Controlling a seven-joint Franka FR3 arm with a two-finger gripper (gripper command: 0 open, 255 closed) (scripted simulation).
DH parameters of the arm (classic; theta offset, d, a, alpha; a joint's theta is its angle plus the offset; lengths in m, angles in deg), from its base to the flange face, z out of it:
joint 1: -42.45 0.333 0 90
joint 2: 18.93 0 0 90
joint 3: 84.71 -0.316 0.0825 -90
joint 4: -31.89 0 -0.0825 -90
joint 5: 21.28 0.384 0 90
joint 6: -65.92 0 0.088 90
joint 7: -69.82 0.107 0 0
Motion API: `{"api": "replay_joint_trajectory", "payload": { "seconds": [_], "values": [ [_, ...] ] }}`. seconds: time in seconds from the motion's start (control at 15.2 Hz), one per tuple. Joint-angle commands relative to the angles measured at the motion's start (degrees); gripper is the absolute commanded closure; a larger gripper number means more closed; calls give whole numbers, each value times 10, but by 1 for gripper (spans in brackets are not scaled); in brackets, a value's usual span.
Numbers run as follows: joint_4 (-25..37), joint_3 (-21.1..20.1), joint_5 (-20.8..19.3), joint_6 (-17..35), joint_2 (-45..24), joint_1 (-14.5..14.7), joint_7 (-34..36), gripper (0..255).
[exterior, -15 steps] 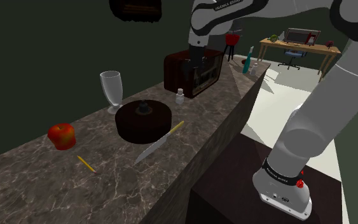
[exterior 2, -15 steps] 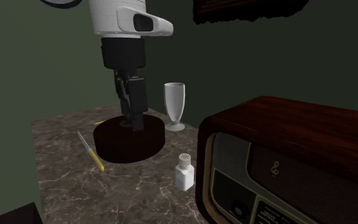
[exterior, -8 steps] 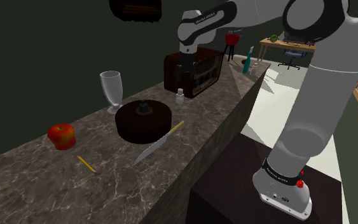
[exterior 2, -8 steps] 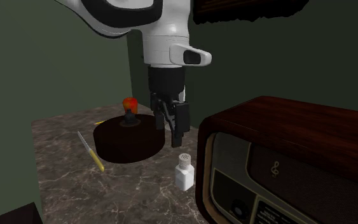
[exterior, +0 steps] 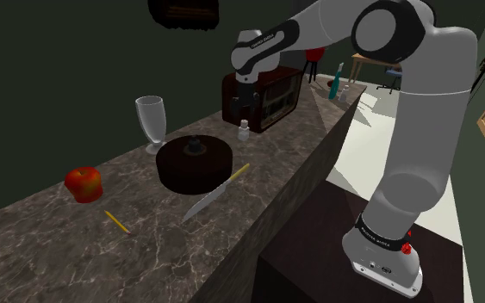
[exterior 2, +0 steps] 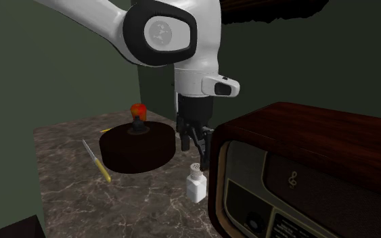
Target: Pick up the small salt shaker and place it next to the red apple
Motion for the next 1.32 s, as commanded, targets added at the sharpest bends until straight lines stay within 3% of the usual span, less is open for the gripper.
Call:
{"api": "replay_joint_trajectory", "payload": {
  "seconds": [0.0,0.59,0.66,1.25],
  "values": [
    [-10,3,0,14,-9,-3,-1,0],
    [-16,1,1,25,-14,-4,-1,0],
    [-16,1,1,25,-14,-4,-1,255],
    [-16,1,1,25,-14,-4,-1,255]
  ]
}}
